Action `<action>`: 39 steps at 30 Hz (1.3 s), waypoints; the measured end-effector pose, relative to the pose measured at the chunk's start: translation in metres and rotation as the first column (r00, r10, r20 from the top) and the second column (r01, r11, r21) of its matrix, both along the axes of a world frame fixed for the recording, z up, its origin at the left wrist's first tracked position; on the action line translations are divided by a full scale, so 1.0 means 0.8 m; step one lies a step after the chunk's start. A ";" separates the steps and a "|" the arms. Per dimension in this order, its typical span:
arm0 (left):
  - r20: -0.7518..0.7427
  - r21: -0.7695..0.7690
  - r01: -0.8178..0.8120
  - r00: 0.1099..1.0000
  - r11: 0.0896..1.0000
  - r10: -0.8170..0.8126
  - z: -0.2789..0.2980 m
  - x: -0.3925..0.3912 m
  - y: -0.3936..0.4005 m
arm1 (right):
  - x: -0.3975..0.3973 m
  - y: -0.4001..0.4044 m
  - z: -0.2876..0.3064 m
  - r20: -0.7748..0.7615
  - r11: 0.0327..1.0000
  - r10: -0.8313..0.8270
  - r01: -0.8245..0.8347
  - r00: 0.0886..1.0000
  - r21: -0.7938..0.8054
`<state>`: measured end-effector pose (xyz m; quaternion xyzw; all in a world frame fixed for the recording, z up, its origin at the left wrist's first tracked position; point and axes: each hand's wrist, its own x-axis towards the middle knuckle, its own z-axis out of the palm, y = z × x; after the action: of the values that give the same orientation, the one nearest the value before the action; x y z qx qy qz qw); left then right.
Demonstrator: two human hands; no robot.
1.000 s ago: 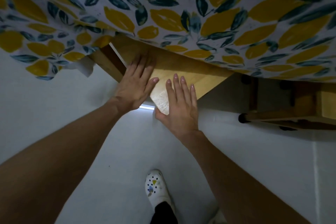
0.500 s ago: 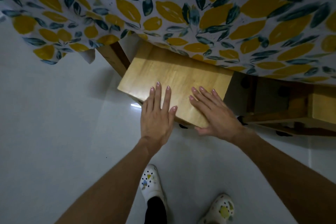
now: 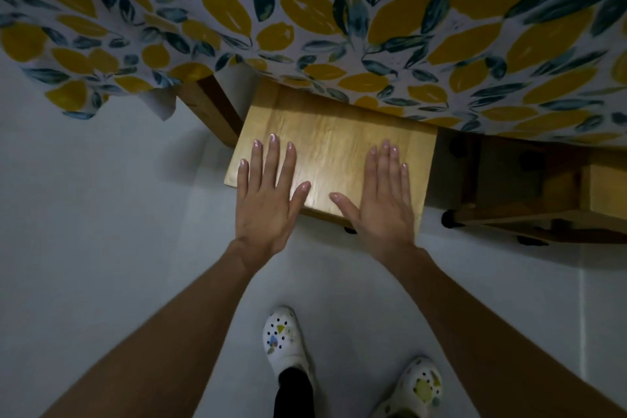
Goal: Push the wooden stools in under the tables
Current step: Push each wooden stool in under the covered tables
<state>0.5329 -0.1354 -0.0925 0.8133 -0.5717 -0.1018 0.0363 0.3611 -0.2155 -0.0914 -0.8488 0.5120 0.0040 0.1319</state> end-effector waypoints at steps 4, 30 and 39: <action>0.029 -0.005 -0.011 1.000 1.000 0.011 -0.001 0.002 -0.001 | 0.017 -0.023 -0.004 -0.032 0.996 0.084 -0.085 0.996 -0.027; 0.047 -0.033 -0.044 0.998 0.998 0.046 -0.003 0.063 -0.064 | 0.080 -0.086 0.012 0.002 0.991 0.090 -0.090 0.996 -0.097; 0.044 -0.031 -0.055 0.997 0.998 0.057 -0.001 0.059 -0.068 | 0.042 -0.020 -0.014 -0.011 0.980 -0.023 0.020 1.000 -0.196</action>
<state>0.5802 -0.1901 -0.0933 0.8304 -0.5508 -0.0740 0.0384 0.3944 -0.2316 -0.1027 -0.8521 0.5198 -0.0421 0.0442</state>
